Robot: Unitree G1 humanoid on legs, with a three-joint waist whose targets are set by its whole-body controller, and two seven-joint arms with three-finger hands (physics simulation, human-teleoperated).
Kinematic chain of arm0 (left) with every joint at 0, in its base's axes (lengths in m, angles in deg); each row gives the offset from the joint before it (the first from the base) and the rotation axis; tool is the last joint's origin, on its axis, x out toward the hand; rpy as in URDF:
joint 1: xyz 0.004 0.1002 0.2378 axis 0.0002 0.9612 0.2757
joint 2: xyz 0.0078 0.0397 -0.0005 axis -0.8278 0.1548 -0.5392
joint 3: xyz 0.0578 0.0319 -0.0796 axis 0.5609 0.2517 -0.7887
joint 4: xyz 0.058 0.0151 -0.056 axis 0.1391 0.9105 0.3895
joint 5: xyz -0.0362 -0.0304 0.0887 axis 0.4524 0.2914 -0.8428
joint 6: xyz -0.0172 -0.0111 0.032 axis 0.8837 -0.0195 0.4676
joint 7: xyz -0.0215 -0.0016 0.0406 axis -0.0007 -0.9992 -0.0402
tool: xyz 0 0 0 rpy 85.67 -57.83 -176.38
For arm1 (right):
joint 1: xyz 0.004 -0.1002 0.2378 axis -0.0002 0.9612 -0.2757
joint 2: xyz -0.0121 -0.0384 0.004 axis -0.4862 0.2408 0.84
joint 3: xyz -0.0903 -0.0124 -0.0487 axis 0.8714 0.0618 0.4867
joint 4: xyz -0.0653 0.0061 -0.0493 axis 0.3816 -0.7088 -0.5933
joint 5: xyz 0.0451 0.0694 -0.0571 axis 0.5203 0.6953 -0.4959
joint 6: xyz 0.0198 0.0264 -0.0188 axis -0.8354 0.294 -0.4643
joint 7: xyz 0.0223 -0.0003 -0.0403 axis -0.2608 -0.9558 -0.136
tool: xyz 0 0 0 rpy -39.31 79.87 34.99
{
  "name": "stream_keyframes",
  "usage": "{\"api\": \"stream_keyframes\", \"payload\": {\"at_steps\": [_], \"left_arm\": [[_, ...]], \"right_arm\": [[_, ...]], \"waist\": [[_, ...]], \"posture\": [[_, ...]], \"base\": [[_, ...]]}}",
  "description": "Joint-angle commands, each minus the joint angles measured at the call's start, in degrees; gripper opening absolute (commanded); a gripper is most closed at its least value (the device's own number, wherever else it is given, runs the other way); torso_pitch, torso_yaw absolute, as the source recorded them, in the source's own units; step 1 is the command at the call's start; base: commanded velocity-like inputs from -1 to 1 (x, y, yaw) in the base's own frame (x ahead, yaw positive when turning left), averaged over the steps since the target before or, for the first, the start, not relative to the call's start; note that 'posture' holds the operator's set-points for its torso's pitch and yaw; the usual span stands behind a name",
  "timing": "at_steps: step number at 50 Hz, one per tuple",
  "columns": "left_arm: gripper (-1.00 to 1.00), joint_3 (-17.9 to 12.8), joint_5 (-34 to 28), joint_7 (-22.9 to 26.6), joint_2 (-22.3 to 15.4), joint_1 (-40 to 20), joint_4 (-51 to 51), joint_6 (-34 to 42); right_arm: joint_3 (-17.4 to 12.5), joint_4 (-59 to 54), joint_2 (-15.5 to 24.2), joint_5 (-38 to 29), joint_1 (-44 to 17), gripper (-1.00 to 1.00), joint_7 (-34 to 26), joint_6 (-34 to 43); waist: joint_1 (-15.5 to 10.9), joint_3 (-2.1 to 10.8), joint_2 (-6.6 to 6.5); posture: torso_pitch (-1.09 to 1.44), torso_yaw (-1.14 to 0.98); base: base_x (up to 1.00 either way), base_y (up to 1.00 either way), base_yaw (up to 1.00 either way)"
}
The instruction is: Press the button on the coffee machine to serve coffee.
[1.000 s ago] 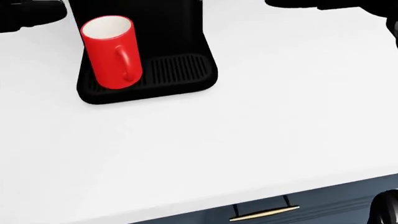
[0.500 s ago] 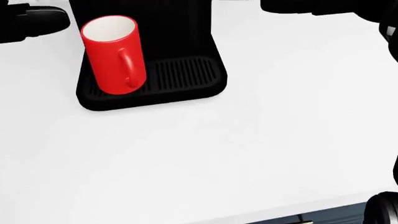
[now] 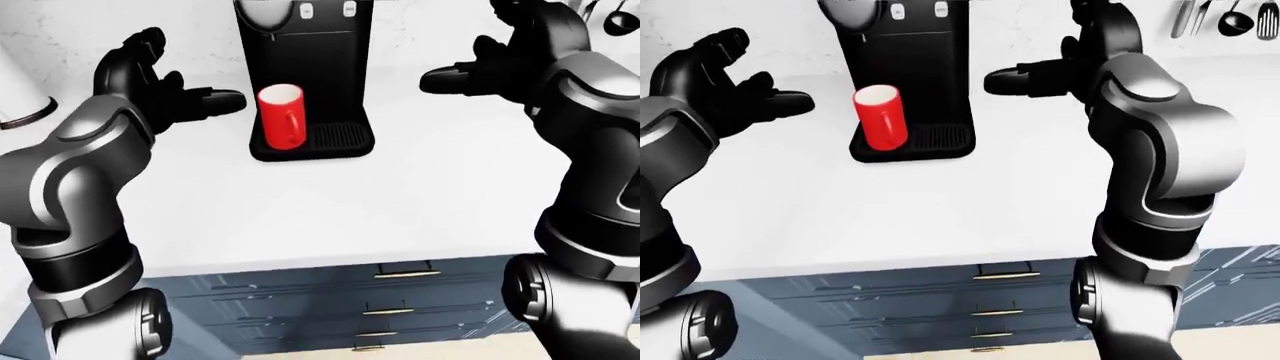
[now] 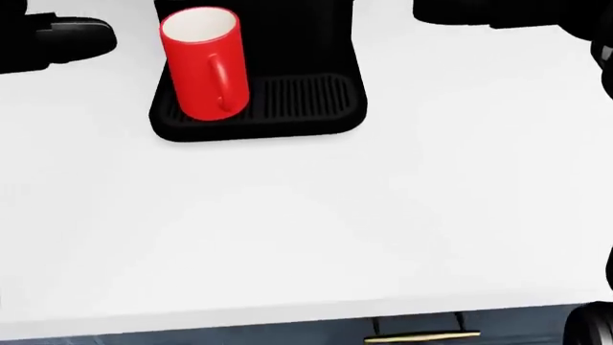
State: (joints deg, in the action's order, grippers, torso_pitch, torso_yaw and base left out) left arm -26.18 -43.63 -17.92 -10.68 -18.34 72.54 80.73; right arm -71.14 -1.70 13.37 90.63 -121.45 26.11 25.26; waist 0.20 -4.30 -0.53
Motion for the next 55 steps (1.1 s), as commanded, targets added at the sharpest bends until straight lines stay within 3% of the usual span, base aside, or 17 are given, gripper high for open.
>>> {"api": "stream_keyframes", "payload": {"at_steps": [1,3,4,14,36,37,39,41,42,43,44,45,46,48,51,54,55], "left_arm": [[1.0,-1.5,-0.4,-0.3,-1.1,-1.8,-2.0,-2.1],[1.0,-1.6,-0.3,-0.5,-1.1,-1.9,-1.9,-2.0],[1.0,-1.5,-0.2,-0.6,-1.1,-2.0,-1.9,-2.0],[1.0,-1.2,0.1,-0.4,-0.8,-1.9,-1.9,-1.6],[1.0,-1.1,-0.6,-0.8,-0.7,-2.7,-1.1,-2.1],[1.0,-1.0,-0.6,-0.8,-0.7,-2.6,-1.0,-2.2],[1.0,-1.0,-0.6,-0.7,-0.6,-2.3,-1.0,-2.5],[1.0,-1.0,-0.7,-0.7,-0.6,-2.3,-1.1,-2.4],[1.0,-1.0,-0.6,-0.8,-0.7,-2.5,-1.1,-2.3],[1.0,-1.1,-0.6,-0.8,-0.7,-2.5,-1.2,-2.1],[1.0,-1.2,-0.5,-0.9,-0.8,-2.6,-1.3,-1.9],[1.0,-1.2,-0.5,-0.9,-0.7,-2.5,-1.3,-2.0],[1.0,-1.2,-0.6,-0.8,-0.7,-2.3,-1.2,-2.3],[1.0,-1.1,-0.6,-0.8,-0.7,-2.1,-1.2,-2.4],[1.0,-1.2,-1.0,0.0,-1.5,-2.0,0.1,-3.6],[1.0,-1.5,-1.2,0.6,-1.9,-0.8,-0.3,-3.9],[1.0,-1.6,-1.3,0.8,-2.1,-0.9,0.0,-4.0]], "right_arm": [[0.2,1.6,0.3,-0.1,-2.4,1.0,-0.3,-1.6],[0.2,1.6,0.1,-0.2,-2.4,1.0,-0.4,-1.5],[0.2,1.6,0.0,-0.3,-2.3,1.0,-0.5,-1.6],[0.2,1.1,-0.3,-0.9,-2.2,1.0,-1.2,-2.2],[0.1,0.6,-0.5,-1.1,-2.5,1.0,-1.4,-2.6],[0.2,0.6,-0.6,-1.0,-2.5,1.0,-1.5,-2.8],[0.4,0.8,-0.5,-1.0,-2.4,1.0,-1.7,-2.9],[0.3,0.9,-0.6,-1.1,-2.4,1.0,-1.4,-2.6],[0.3,1.0,-0.6,-1.1,-2.5,1.0,-1.4,-2.6],[0.1,1.2,-0.7,-0.9,-2.6,1.0,-1.5,-2.6],[0.2,1.5,-0.8,-0.8,-2.5,1.0,-1.5,-2.6],[0.4,1.5,-0.8,-0.8,-2.3,1.0,-1.7,-2.9],[0.5,1.5,-0.9,-0.8,-2.3,1.0,-1.6,-2.8],[0.6,1.0,-0.8,-1.0,-2.3,1.0,-1.7,-2.9],[0.4,0.8,-0.4,-1.2,-2.3,1.0,-2.1,-3.2],[0.3,0.8,-0.1,-1.3,-2.1,1.0,-2.4,-3.1],[0.3,0.9,-0.2,-1.3,-2.2,1.0,-2.4,-2.9]], "waist": [[-0.3,1.97,0.02],[0.4,2.71,-2.09],[0.2,1.97,-0.92],[-0.4,2.84,-0.31],[-0.5,4.36,-0.2],[-0.4,6.23,-0.43],[-0.3,2.09,-0.06],[-0.2,1.05,0.89],[-0.5,3.34,1.71],[-0.6,3.67,1.78],[-0.7,5.68,0.77],[-0.4,5.03,0.65],[-0.3,2.82,0.94],[-0.2,1.99,1.49],[-0.1,3.22,1.36],[0.4,3.09,-1.45],[0.5,2.63,-0.44]], "posture": [[0.0,0.0],[0.0,0.0],[0.0,0.0],[-0.02,0.0],[-0.04,0.0],[-0.04,0.0],[-0.04,0.0],[-0.04,0.0],[-0.04,0.0],[-0.04,0.0],[-0.04,0.0],[-0.04,0.0],[-0.04,0.0],[-0.04,0.0],[-0.04,0.0],[-0.04,0.0],[-0.04,0.0]], "base": [[0.0,0.0,0.0],[0.0,0.0,0.0],[0.0,0.0,0.0],[0.0,0.0,0.0],[0.0,0.0,0.0],[0.3,0.0,0.0],[0.57,0.0,0.0],[0.15,0.0,0.0],[0.0,0.0,0.0],[0.0,0.0,0.0],[0.29,0.0,0.0],[0.56,0.0,0.0],[0.58,0.0,0.0],[0.36,0.0,0.0],[0.0,0.0,0.0],[0.0,0.0,0.0],[0.0,0.0,0.0]]}}
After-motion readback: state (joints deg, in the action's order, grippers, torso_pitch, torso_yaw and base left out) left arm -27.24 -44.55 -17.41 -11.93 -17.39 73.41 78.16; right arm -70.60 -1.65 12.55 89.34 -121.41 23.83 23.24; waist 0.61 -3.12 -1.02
